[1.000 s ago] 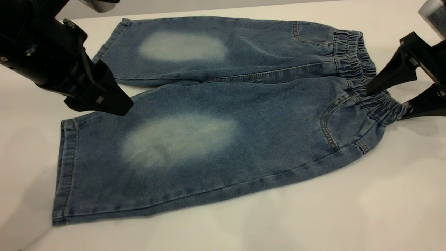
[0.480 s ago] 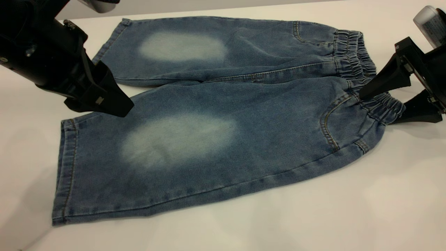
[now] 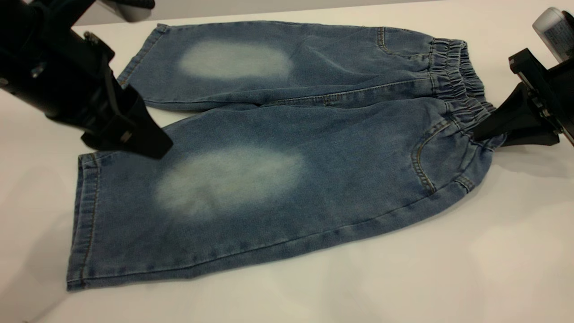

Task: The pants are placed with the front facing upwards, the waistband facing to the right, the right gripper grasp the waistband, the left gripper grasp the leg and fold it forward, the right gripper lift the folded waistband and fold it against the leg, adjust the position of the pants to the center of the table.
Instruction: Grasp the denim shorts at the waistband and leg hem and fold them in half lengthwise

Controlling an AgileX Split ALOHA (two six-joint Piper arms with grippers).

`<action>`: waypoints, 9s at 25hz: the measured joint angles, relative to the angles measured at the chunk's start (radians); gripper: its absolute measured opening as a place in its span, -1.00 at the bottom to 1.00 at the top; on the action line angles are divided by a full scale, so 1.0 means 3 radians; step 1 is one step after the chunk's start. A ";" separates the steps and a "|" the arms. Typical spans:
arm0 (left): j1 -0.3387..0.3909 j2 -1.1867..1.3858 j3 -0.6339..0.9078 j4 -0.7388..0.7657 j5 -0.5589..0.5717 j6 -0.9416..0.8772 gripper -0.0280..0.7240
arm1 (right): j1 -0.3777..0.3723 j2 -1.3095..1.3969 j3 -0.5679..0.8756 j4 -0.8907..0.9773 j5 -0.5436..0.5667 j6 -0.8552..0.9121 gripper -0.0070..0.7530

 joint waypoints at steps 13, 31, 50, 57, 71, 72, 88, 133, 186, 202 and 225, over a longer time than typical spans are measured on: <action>0.0000 0.0000 0.0729 0.0594 -0.0144 0.0021 0.06 | 0.0000 0.0000 0.0000 0.0208 0.0018 -0.0016 -0.88; 0.0000 0.0000 0.1034 0.0692 -0.0556 0.0133 0.06 | 0.0000 0.0000 0.0000 0.0256 0.0089 -0.0016 -0.87; 0.0000 0.0536 0.1027 0.0683 -0.1026 0.0155 0.06 | 0.0000 0.0000 0.0000 0.0267 0.0109 -0.0016 -0.85; 0.0000 0.0536 0.1027 0.0683 -0.1026 0.0164 0.06 | 0.0000 0.0000 0.0000 0.0286 0.0113 -0.0026 -0.85; -0.0333 0.0666 0.1027 0.0683 -0.1257 0.0161 0.06 | 0.0000 0.0000 0.0000 0.0339 0.0167 -0.0076 -0.84; -0.0333 0.0666 0.1027 0.0683 -0.1293 0.0161 0.06 | 0.0000 0.0000 0.0000 0.0341 0.0175 -0.0080 -0.84; -0.0333 0.0666 0.1027 0.0683 -0.1305 0.0119 0.06 | 0.0000 0.0000 0.0000 0.0370 0.0206 -0.0088 -0.83; -0.0319 -0.0586 0.1027 0.0679 -0.1344 -0.0025 -0.72 | 0.0003 -0.0804 0.0821 0.0750 0.0227 -0.0358 -0.88; 0.0361 0.0822 -0.1254 0.1046 -0.1804 0.0339 -0.72 | 0.0000 -0.1687 0.1825 0.1363 0.0045 -0.0472 -0.88; 0.0240 0.1413 -0.1990 0.1056 -0.1674 0.0344 -0.72 | 0.0000 -0.1687 0.1825 0.1363 -0.0283 -0.0348 -0.88; 0.0047 0.1868 -0.2462 0.1217 -0.1757 0.0341 -0.72 | 0.0000 -0.1683 0.1696 0.1360 -0.0528 -0.0269 -0.88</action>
